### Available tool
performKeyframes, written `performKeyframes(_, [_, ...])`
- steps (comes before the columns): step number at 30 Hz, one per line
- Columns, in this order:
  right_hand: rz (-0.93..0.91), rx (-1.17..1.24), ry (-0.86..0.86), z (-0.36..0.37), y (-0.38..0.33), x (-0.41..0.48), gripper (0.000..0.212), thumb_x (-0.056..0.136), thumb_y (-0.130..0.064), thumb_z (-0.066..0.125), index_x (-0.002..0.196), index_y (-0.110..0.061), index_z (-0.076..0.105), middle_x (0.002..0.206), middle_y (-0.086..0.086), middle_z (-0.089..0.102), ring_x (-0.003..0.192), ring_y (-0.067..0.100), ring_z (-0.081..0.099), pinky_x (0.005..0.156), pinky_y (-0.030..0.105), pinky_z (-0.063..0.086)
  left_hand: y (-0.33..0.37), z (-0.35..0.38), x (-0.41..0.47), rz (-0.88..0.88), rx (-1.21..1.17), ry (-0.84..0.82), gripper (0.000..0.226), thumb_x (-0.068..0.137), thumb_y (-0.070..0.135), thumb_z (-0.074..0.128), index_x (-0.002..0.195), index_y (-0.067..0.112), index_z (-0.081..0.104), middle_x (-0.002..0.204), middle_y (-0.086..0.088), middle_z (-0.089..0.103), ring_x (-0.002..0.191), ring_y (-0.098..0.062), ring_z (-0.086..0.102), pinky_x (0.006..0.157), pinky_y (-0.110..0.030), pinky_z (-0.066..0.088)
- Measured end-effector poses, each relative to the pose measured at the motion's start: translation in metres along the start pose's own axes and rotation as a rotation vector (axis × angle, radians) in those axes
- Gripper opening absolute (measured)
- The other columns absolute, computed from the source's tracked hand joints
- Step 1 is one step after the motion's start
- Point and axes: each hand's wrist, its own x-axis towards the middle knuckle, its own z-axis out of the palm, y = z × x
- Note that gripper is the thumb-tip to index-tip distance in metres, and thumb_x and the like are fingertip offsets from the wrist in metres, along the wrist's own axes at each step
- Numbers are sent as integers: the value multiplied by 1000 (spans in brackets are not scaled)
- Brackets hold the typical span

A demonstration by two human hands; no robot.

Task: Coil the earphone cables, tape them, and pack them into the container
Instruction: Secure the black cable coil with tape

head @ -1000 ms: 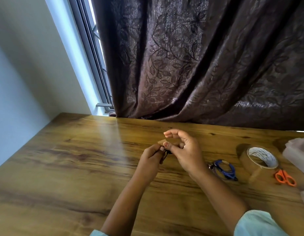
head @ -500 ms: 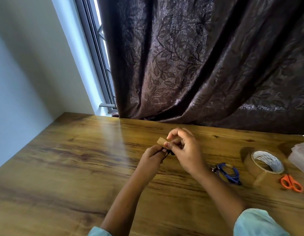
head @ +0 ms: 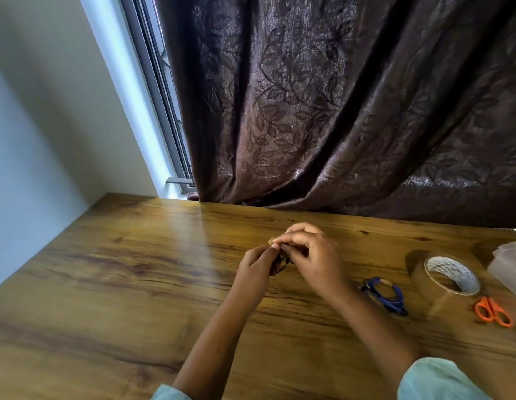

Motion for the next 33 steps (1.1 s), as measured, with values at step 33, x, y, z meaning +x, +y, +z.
performKeyframes(33, [-133,-222,-318,-20,-6,12,27,84,-12,69,108,-24,71,100,-8,65,91,6,58,74,17,43,-7,-24,11,-129,-73,-30,55,81,34,51,119,-5,51,81,-8,53,68,-14,49,62,-27,41])
